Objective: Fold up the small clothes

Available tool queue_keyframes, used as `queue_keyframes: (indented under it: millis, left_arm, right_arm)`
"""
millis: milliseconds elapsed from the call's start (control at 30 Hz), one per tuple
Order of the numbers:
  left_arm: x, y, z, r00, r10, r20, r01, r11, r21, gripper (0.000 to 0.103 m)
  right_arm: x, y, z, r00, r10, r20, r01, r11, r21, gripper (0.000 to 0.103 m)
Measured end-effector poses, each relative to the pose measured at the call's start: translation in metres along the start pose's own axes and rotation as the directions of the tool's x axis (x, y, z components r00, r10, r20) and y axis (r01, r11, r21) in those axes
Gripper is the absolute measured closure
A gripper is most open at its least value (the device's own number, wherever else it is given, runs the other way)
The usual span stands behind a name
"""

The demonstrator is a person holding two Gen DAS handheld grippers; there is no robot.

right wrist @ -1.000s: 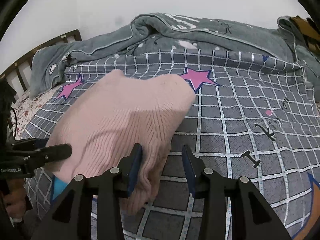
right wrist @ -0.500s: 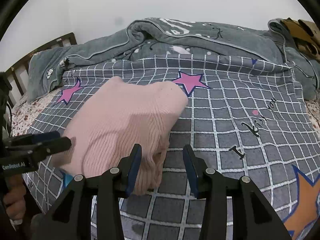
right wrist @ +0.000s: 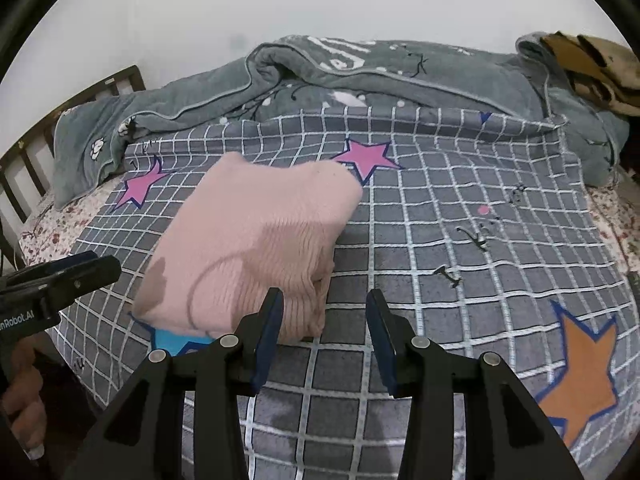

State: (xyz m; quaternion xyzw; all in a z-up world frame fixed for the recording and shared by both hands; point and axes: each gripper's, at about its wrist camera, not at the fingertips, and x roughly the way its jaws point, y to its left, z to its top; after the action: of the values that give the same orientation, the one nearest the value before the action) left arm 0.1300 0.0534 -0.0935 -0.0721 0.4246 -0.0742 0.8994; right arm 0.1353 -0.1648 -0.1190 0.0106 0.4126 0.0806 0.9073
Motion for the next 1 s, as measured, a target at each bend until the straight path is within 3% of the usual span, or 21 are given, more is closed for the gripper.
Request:
queue_keyframes:
  millis: [100, 167, 200, 233, 333, 500, 633, 1000]
  left_arm:
    - [-0.019, -0.009, -0.002, 1.000, 0.004, 0.027, -0.004, 1.000, -0.009, 0.038]
    - [-0.032, -0.016, -0.003, 0.998, 0.023, 0.057, -0.023, 1.000, 0.002, 0.033]
    - [-0.040, -0.020, -0.004, 0.997, 0.036, 0.069, -0.036, 0.999, 0.008, 0.032]
    - [-0.047, -0.023, -0.005, 0.996, 0.042, 0.077, -0.043, 0.999, 0.013, 0.032]
    - [-0.066, -0.027, -0.009, 0.995, 0.039, 0.097, -0.040, 0.999, 0.013, 0.027]
    - [-0.089, -0.038, -0.018, 0.988, 0.068, 0.135, -0.072, 0.997, 0.020, 0.020]
    - [-0.099, -0.047, -0.024, 0.985, 0.097, 0.142, -0.103, 0.994, 0.040, 0.016]
    - [-0.116, -0.055, -0.030, 0.978, 0.122, 0.168, -0.132, 0.990, 0.050, 0.015]
  right_arm:
    - [-0.022, 0.001, 0.002, 1.000, 0.000, 0.025, 0.000, 1.000, 0.001, 0.061]
    - [-0.038, 0.000, 0.001, 0.999, 0.000, 0.044, 0.000, 1.000, 0.013, 0.047]
    - [-0.048, -0.001, 0.001, 0.998, -0.006, 0.057, 0.005, 1.000, 0.018, 0.029]
    - [-0.054, -0.002, 0.000, 0.997, -0.014, 0.072, 0.012, 1.000, 0.020, 0.021]
    - [-0.080, -0.002, -0.002, 0.990, -0.036, 0.138, 0.034, 0.999, 0.015, 0.015]
    - [-0.107, -0.011, -0.006, 0.989, -0.026, 0.143, 0.020, 0.999, 0.048, 0.009]
    - [-0.122, -0.013, -0.011, 0.985, -0.074, 0.155, 0.070, 0.997, 0.031, 0.005]
    - [-0.138, -0.019, -0.022, 0.983, -0.109, 0.147, 0.107, 0.994, 0.025, 0.005]
